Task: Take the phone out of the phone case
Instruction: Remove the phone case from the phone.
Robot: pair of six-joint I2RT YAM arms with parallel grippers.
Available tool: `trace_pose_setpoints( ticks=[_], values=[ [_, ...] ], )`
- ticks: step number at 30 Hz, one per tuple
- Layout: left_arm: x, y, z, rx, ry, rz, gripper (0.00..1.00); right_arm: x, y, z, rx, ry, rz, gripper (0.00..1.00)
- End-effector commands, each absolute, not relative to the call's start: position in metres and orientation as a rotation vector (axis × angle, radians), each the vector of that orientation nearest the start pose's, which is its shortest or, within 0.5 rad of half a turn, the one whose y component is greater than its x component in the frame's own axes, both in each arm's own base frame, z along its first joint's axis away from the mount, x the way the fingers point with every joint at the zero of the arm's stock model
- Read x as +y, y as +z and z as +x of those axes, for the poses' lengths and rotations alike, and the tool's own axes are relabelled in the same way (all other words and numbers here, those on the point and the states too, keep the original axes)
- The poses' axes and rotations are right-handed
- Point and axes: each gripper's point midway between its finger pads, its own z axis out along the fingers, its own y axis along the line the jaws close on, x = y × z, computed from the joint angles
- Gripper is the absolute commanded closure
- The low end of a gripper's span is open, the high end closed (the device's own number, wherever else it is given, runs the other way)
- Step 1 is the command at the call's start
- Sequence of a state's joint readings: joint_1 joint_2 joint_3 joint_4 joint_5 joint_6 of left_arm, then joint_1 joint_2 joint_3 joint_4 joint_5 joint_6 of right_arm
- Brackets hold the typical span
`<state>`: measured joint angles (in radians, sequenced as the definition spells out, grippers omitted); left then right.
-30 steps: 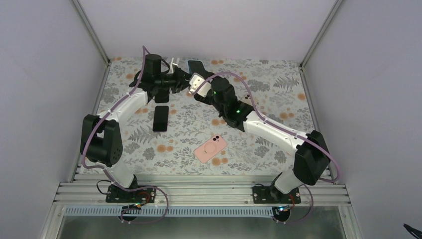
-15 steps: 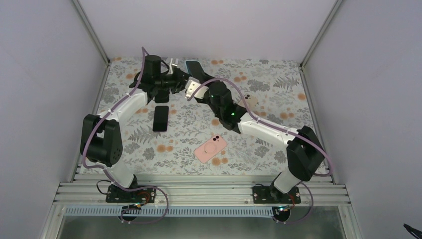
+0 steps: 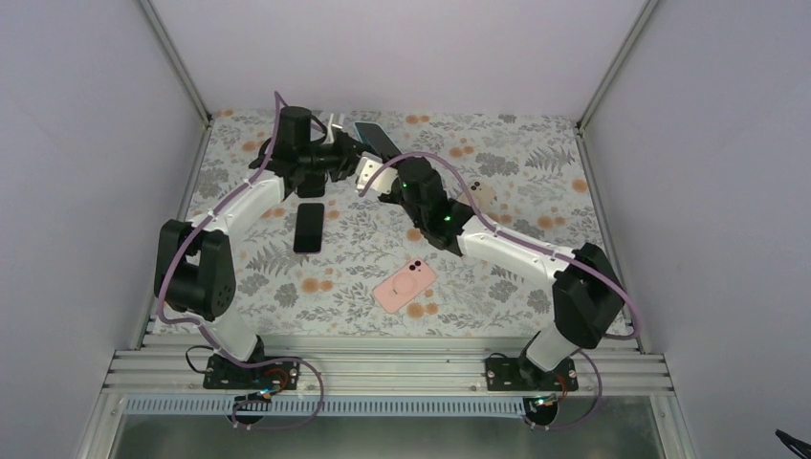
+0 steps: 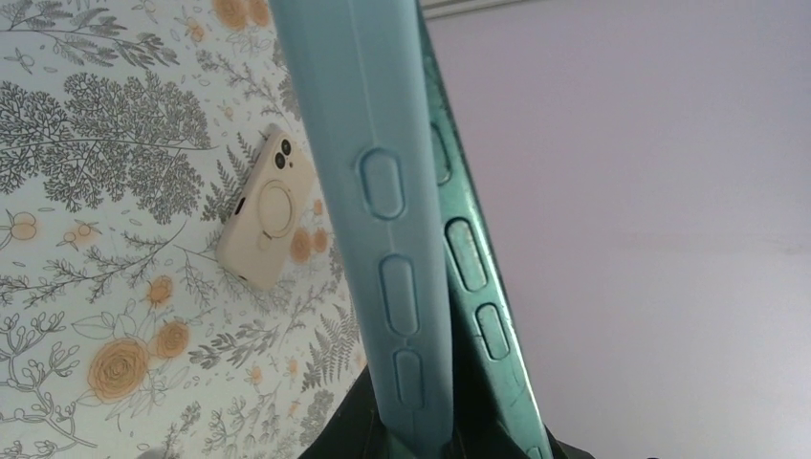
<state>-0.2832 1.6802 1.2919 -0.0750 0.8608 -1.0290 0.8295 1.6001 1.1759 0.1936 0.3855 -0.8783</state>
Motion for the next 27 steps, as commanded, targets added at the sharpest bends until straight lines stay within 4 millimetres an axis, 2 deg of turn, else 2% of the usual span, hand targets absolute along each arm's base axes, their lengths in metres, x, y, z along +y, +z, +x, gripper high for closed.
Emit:
trace_pose_setpoints(
  ticks=[1,9,13,19,24,27],
  values=[
    [-0.252,0.266,0.404,2.264,-1.595,-0.092,0.98,0.289,0.354,0.396,1.390,-0.382,-0.891,0.96],
    [-0.238,0.249,0.419,2.288,-1.481,-0.129,0.98,0.284,0.399,0.376,1.391,-0.217,-0.822,0.96],
    [-0.233,0.244,0.425,2.299,-1.422,-0.130,0.98,0.280,0.415,0.370,1.402,-0.126,-0.794,0.96],
    [-0.225,0.237,0.431,2.312,-1.362,-0.158,0.98,0.270,0.430,0.362,1.431,-0.015,-0.757,0.96],
    [-0.219,0.228,0.437,2.327,-1.299,-0.174,0.98,0.267,0.435,0.360,1.450,0.040,-0.754,0.96],
    [-0.211,0.221,0.443,2.331,-1.231,-0.161,0.98,0.259,0.437,0.362,1.459,0.041,-0.736,0.96]
  ],
)
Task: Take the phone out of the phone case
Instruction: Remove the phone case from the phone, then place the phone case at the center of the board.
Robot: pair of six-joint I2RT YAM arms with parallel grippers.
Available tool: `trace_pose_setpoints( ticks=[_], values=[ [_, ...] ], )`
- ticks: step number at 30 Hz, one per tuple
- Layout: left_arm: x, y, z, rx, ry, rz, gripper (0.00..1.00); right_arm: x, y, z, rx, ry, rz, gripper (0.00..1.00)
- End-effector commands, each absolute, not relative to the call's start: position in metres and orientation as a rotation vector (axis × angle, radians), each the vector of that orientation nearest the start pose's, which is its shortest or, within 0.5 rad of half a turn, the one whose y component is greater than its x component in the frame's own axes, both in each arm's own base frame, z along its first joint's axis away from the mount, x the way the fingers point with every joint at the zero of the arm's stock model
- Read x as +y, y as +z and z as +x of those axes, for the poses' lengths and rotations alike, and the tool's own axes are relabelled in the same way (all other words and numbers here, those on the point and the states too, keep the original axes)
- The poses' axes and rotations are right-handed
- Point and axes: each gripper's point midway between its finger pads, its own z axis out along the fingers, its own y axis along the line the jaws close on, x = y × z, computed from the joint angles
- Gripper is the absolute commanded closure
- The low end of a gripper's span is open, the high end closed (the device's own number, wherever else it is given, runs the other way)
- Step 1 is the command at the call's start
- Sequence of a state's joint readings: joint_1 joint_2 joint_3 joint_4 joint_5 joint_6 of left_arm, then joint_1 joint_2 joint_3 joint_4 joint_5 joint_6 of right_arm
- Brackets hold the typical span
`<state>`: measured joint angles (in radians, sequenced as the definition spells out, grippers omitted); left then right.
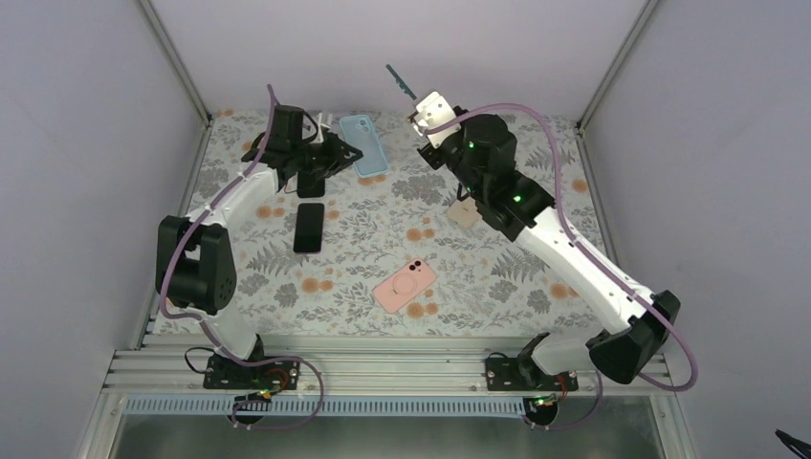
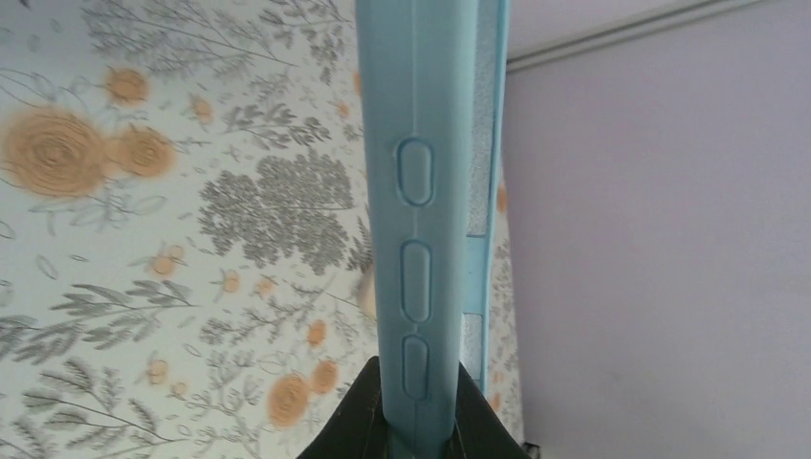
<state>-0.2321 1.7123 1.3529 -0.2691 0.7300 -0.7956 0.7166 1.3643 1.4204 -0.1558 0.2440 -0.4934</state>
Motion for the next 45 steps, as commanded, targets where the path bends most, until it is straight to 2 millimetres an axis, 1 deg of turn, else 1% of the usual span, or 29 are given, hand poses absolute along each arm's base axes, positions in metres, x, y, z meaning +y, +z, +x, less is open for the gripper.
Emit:
trace_pose_setpoints(
  ticks=[1,3,5,7,11,14,16,17,21,25,27,33,36,41,45],
  values=[
    [-0.208,0.219,0.446,2.334,-1.199,-0.142,0.98,0.255,0.437,0.363,1.464,0.040,-0.730,0.96],
    [-0.205,0.214,0.451,2.347,-1.123,-0.081,0.98,0.246,0.437,0.366,1.476,0.038,-0.715,0.96],
    [-0.201,0.203,0.455,2.374,-1.054,-0.032,0.98,0.238,0.434,0.368,1.488,0.036,-0.702,0.96],
    [-0.197,0.188,0.458,2.416,-0.993,-0.002,0.98,0.230,0.431,0.370,1.503,0.037,-0.690,0.96],
    [-0.197,0.169,0.462,2.443,-0.990,0.060,0.98,0.222,0.426,0.373,1.525,0.052,-0.671,0.96],
    [-0.202,0.162,0.467,2.450,-1.001,0.128,0.98,0.220,0.423,0.376,1.538,0.065,-0.668,0.96],
    [-0.202,0.159,0.472,2.450,-0.997,0.165,0.98,0.220,0.422,0.376,1.544,0.073,-0.669,0.96],
    [-0.202,0.155,0.475,2.457,-0.999,0.183,0.97,0.219,0.420,0.376,1.548,0.076,-0.671,0.96],
    [-0.201,0.150,0.485,2.452,-1.052,0.225,0.98,0.216,0.416,0.376,1.560,0.079,-0.669,0.96],
    [-0.199,0.133,0.494,2.491,-1.022,0.263,0.98,0.215,0.412,0.377,1.570,0.077,-0.673,0.96],
    [-0.196,0.123,0.496,2.525,-1.000,0.266,0.98,0.214,0.410,0.378,1.574,0.073,-0.675,0.96],
    [-0.181,0.106,0.509,2.566,-0.953,0.225,0.98,0.212,0.407,0.379,1.584,0.070,-0.677,0.96],
    [-0.175,0.093,0.514,2.589,-0.932,0.207,0.98,0.211,0.405,0.379,1.587,0.069,-0.677,0.96],
    [-0.174,0.079,0.519,2.630,-0.918,0.224,0.98,0.212,0.403,0.381,1.591,0.067,-0.684,0.96],
    [-0.168,0.069,0.522,2.660,-0.877,0.225,0.97,0.213,0.404,0.382,1.593,0.069,-0.684,0.96]
  ],
)
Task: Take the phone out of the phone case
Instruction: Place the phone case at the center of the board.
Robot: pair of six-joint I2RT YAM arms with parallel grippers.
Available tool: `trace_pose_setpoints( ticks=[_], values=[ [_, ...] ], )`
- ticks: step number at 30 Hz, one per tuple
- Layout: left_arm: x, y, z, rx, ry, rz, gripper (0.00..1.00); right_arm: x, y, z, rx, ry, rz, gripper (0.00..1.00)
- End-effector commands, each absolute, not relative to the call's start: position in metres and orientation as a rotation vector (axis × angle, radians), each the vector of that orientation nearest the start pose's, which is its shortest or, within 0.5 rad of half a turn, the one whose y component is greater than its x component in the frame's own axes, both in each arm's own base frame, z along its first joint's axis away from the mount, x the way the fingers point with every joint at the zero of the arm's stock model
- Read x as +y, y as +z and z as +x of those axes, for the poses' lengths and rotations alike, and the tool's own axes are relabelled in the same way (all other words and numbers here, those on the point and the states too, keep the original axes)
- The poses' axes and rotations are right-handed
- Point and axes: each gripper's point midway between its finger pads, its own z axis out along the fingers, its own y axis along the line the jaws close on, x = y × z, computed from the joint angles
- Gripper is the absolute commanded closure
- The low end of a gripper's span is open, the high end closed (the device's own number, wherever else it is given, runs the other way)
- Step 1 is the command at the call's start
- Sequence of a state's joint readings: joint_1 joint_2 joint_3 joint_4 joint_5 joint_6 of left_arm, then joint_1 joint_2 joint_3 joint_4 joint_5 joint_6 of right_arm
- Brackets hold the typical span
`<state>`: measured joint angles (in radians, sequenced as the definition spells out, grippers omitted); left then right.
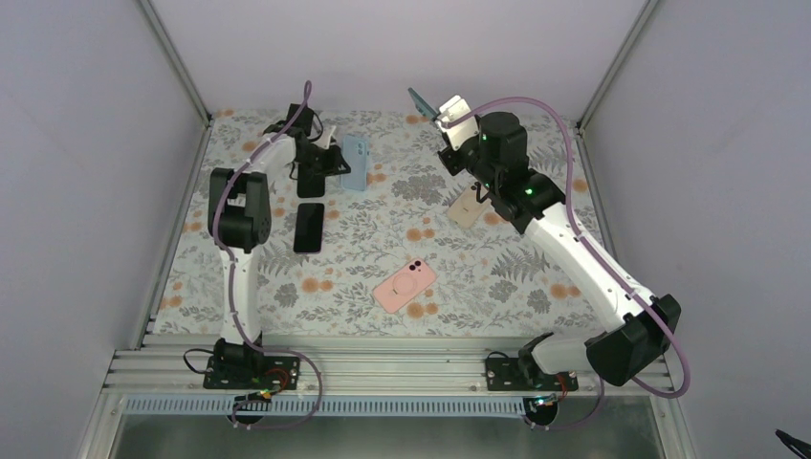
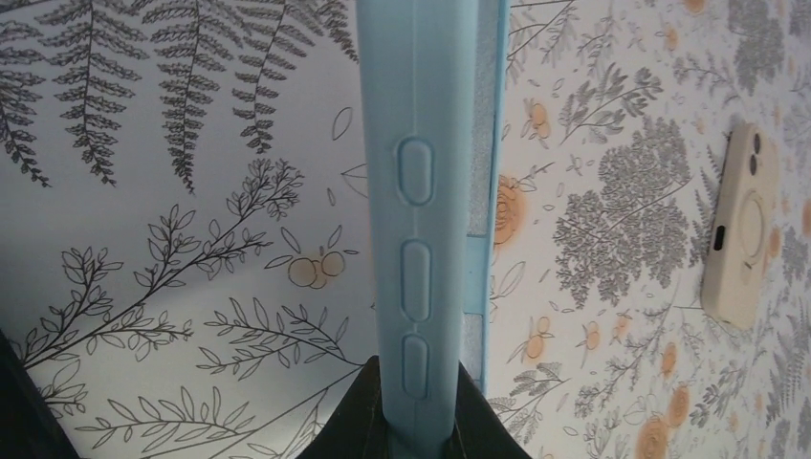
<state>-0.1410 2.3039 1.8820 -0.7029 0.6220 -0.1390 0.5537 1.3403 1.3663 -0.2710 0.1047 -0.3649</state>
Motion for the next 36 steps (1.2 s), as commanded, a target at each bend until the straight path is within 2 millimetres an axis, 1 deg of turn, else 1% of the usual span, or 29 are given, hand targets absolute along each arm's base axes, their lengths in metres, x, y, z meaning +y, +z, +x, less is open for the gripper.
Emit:
trace_pose_setpoints(
  ticks=[1,4,10,12,19,23,24,27,29,32,36],
  values=[
    [-0.166,0.066,0.523,2.665,-0.859,0.221,0.96,0.213,0.403,0.383,1.594,0.071,-0.685,0.96],
    [-0.161,0.060,0.527,2.686,-0.808,0.209,0.91,0.214,0.402,0.383,1.596,0.071,-0.688,0.96],
    [-0.146,0.041,0.531,2.744,-0.673,0.160,0.78,0.213,0.402,0.382,1.595,0.071,-0.689,0.96],
    [-0.143,0.038,0.532,2.753,-0.643,0.152,0.75,0.214,0.402,0.382,1.595,0.072,-0.691,0.96],
    [-0.141,0.037,0.532,2.760,-0.592,0.147,0.65,0.214,0.402,0.382,1.594,0.075,-0.691,0.96],
    [-0.145,0.041,0.528,2.760,-0.590,0.158,0.62,0.214,0.402,0.382,1.593,0.075,-0.693,0.96],
    [-0.147,0.043,0.528,2.756,-0.585,0.163,0.61,0.214,0.402,0.382,1.593,0.076,-0.693,0.96],
    [-0.147,0.052,0.527,2.743,-0.551,0.171,0.54,0.215,0.402,0.381,1.591,0.080,-0.696,0.96],
    [-0.146,0.062,0.529,2.722,-0.537,0.170,0.52,0.216,0.402,0.381,1.590,0.082,-0.699,0.96],
    [-0.145,0.088,0.533,2.666,-0.525,0.174,0.49,0.217,0.404,0.379,1.581,0.088,-0.710,0.96],
    [-0.144,0.136,0.538,2.556,-0.501,0.202,0.43,0.217,0.407,0.376,1.566,0.087,-0.727,0.96]
  ],
)
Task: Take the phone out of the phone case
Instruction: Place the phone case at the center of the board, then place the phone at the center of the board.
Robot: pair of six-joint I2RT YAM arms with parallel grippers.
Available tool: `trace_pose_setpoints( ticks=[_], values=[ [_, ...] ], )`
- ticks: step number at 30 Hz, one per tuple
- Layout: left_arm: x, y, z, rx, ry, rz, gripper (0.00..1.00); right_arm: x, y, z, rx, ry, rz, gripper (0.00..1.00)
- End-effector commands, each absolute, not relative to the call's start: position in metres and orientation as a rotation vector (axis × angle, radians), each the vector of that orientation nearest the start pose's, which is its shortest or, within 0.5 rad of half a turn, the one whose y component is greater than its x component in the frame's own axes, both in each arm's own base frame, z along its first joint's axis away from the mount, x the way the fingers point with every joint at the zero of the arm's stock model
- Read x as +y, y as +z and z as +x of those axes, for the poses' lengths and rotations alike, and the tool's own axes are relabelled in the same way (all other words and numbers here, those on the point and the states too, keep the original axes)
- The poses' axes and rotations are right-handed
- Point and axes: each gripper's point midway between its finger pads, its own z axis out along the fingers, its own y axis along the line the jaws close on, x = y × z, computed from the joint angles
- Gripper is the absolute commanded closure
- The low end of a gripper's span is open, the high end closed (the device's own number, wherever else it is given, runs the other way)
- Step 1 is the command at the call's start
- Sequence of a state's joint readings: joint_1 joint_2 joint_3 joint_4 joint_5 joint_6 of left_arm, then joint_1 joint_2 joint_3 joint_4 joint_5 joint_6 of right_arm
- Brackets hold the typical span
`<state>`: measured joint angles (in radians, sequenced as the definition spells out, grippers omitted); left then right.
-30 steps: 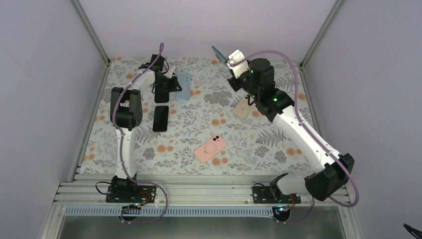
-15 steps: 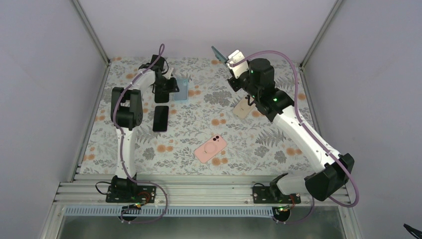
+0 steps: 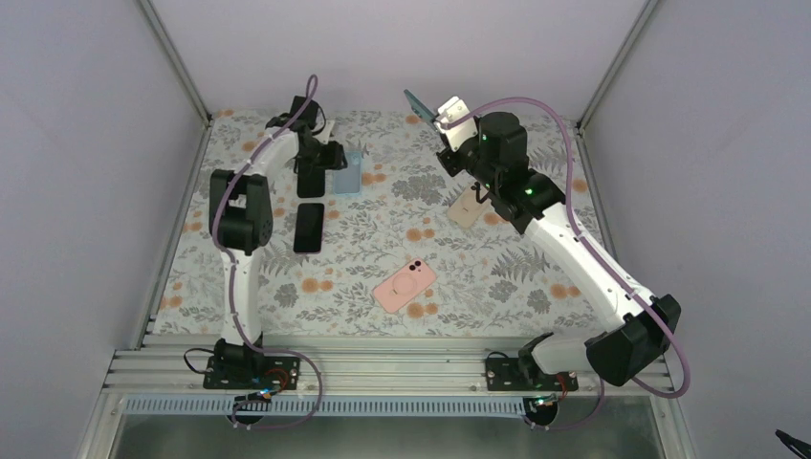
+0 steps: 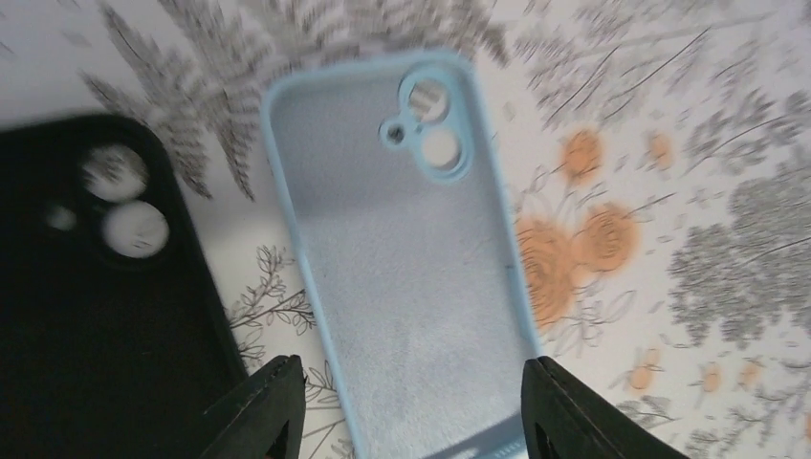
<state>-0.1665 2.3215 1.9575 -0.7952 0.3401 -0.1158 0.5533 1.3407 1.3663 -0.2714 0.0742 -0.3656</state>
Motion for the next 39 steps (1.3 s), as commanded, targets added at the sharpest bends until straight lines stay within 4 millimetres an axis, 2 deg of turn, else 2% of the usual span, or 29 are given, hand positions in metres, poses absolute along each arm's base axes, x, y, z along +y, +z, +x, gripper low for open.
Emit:
trace_pose_setpoints(
  ticks=[1,3,8,10,13,17,25,29,32,36,39],
  values=[
    [-0.143,0.148,0.539,2.527,-0.494,0.208,0.43,0.216,0.407,0.376,1.563,0.080,-0.727,0.96],
    [-0.141,0.175,0.541,2.465,-0.478,0.212,0.38,0.215,0.411,0.375,1.552,0.066,-0.728,0.96],
    [-0.146,0.246,0.539,2.303,-0.513,0.241,0.37,0.212,0.426,0.375,1.501,0.007,-0.752,0.96],
    [-0.149,0.279,0.537,2.225,-0.533,0.262,0.37,0.209,0.434,0.377,1.474,-0.039,-0.758,0.96],
    [-0.153,0.330,0.531,2.102,-0.574,0.280,0.31,0.206,0.450,0.381,1.428,-0.116,-0.768,0.96],
    [-0.165,0.395,0.513,1.957,-0.676,0.324,0.28,0.198,0.472,0.386,1.342,-0.257,-0.784,0.96],
    [-0.183,0.497,0.462,1.687,-0.853,0.449,0.19,0.187,0.532,0.379,1.107,-0.519,-0.784,0.96],
    [-0.190,0.534,0.433,1.582,-0.939,0.498,0.16,0.185,0.561,0.362,0.982,-0.596,-0.720,0.96],
    [-0.193,0.553,0.414,1.535,-1.020,0.504,0.15,0.183,0.576,0.346,0.894,-0.647,-0.671,0.96],
    [-0.200,0.566,0.392,1.495,-1.151,0.518,0.13,0.181,0.583,0.331,0.791,-0.762,-0.630,0.97],
    [-0.202,0.573,0.382,1.480,-1.217,0.518,0.12,0.185,0.576,0.323,0.718,-0.865,-0.652,0.97]
  ],
)
